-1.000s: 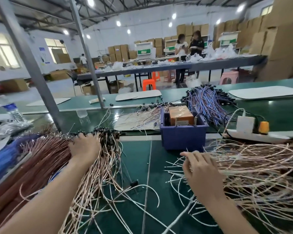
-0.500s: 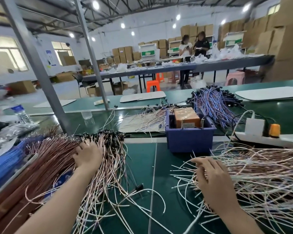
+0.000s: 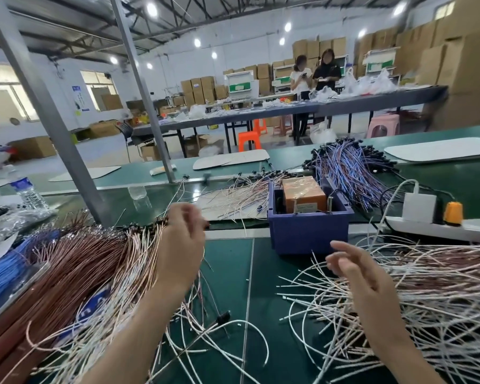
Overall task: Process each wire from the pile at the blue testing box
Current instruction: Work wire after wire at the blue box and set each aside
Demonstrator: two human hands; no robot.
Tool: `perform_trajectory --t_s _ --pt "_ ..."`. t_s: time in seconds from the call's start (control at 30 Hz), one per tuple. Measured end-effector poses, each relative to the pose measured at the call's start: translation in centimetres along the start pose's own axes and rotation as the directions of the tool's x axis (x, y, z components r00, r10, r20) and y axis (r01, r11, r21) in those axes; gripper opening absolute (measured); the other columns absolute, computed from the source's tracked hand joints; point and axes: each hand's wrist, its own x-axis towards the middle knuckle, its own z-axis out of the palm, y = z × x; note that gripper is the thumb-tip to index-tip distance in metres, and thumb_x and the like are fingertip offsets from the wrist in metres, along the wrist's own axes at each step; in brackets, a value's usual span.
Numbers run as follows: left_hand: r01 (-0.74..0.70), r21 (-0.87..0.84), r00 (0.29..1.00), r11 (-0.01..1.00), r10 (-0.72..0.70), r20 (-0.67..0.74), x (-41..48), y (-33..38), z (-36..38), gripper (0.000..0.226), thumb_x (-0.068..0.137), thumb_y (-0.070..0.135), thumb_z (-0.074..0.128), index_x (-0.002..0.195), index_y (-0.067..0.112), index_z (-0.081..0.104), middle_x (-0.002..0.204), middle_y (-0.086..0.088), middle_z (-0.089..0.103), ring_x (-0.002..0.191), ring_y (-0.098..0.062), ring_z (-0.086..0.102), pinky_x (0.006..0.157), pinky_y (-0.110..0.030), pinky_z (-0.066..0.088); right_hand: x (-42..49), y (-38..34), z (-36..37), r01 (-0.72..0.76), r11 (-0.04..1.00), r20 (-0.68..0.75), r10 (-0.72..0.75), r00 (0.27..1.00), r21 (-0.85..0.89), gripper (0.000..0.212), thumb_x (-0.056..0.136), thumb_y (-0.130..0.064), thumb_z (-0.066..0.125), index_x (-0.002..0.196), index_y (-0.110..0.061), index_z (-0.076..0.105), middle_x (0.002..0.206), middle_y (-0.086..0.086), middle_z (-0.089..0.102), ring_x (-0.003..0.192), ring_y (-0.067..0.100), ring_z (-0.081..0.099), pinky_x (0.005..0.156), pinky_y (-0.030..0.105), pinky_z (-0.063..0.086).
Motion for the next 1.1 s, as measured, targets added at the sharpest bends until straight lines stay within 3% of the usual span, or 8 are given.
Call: perform_trajectory --t_s 0.13,0.2,0.33,0.53,0.77,0.93,1.0,1.1 --pt "-0.447 0.005 0.829 0.894 0.413 0.377 -6.7 5.0 5.6 0.016 0.104 0.039 0.041 0.104 0.028 0.053 0.069 0.013 0.063 0.052 -0.006 0.059 0.048 -0.021 0.051 1.3 -0.9 -0.1 -0.262 0.81 0.088 0.254 0.963 0.524 0.046 0.097 -0.041 0.049 0.137 -0.018 0.056 0.113 0.008 0.075 0.106 0.024 0.071 0.09 0.038 0.055" --pt "-0.54 0.035 0.731 0.841 0.448 0.515 -9.3 5.4 8.4 0.025 0.106 0.038 0.038 0.109 0.024 0.058 0.088 0.008 0.072 0.065 -0.009 0.067 0.06 -0.032 0.057 1.2 -0.8 -1.1 -0.232 0.784 0.045 0.254 0.966 0.575 0.049 0.091 -0.045 0.055 0.128 -0.015 0.063 0.086 0.005 0.071 0.079 0.019 0.072 0.078 0.036 0.06" --pt "-0.603 0.141 0.7 0.785 0.436 0.565 -9.3 3.7 9.9 0.037 0.106 0.05 0.034 0.113 0.028 0.063 0.107 0.009 0.072 0.085 -0.015 0.069 0.079 -0.036 0.054 1.2 0.1 -3.3 -0.197 0.891 -0.085 0.253 0.964 0.41 0.042 0.094 -0.043 0.053 0.112 -0.007 0.063 0.054 -0.003 0.031 0.038 0.011 0.026 0.036 0.021 0.027" --pt "-0.774 0.306 0.631 0.554 0.635 0.446 -5.3 2.2 8.7 0.015 0.101 0.038 0.056 0.109 0.031 0.067 0.092 0.012 0.066 0.086 -0.013 0.057 0.089 -0.032 0.042 -0.2 -0.5 -1.5 -0.004 0.984 0.089 0.02 0.996 -0.177 0.027 0.081 -0.059 0.056 0.107 -0.061 0.065 0.094 -0.025 0.071 0.037 0.003 0.034 0.036 0.016 0.033" --pt "-0.828 0.337 0.552 0.448 0.758 0.348 -3.9 4.5 9.2 0.011 0.098 0.034 0.066 0.105 0.026 0.065 0.099 0.008 0.063 0.112 -0.018 0.056 0.122 -0.047 0.02 -0.7 -0.2 -0.2 0.096 0.905 0.117 -0.052 0.992 -0.414 0.017 0.084 -0.055 0.059 0.098 -0.065 0.059 0.09 -0.033 0.067 0.043 0.009 0.056 0.045 0.017 0.041" --pt "-0.602 0.218 0.786 0.769 0.618 -0.009 -7.0 5.6 10.1 0.009 0.101 0.033 0.055 0.107 0.027 0.06 0.111 0.008 0.059 0.113 -0.015 0.053 0.106 -0.034 0.038 -0.5 -0.1 -0.4 0.0 0.947 -0.065 -0.022 0.998 -0.32 0.012 0.083 -0.061 0.053 0.093 -0.061 0.061 0.079 -0.022 0.068 0.047 0.007 0.058 0.043 0.019 0.044" --pt "-0.223 -0.083 0.975 0.971 0.224 0.004 -8.2 6.5 10.2 0.009 0.102 0.039 0.048 0.1 0.034 0.056 0.094 0.016 0.059 0.092 -0.007 0.055 0.083 -0.023 0.043 -0.6 0.0 -0.3 -0.024 0.952 -0.074 0.001 0.997 -0.305 0.016 0.082 -0.065 0.051 0.094 -0.06 0.061 0.079 -0.021 0.068 0.049 0.005 0.058 0.046 0.017 0.045" --pt "0.635 -0.44 0.771 0.635 -0.489 0.407 -7.0 7.2 10.8 0.02 0.104 0.036 0.046 0.104 0.024 0.063 0.094 0.004 0.073 0.092 -0.017 0.066 0.076 -0.031 0.054 -0.7 0.3 -0.2 -0.028 0.938 -0.054 0.01 0.999 -0.346 0.021 0.082 -0.065 0.052 0.092 -0.051 0.065 0.082 -0.026 0.069 0.063 0.002 0.065 0.058 0.027 0.053"
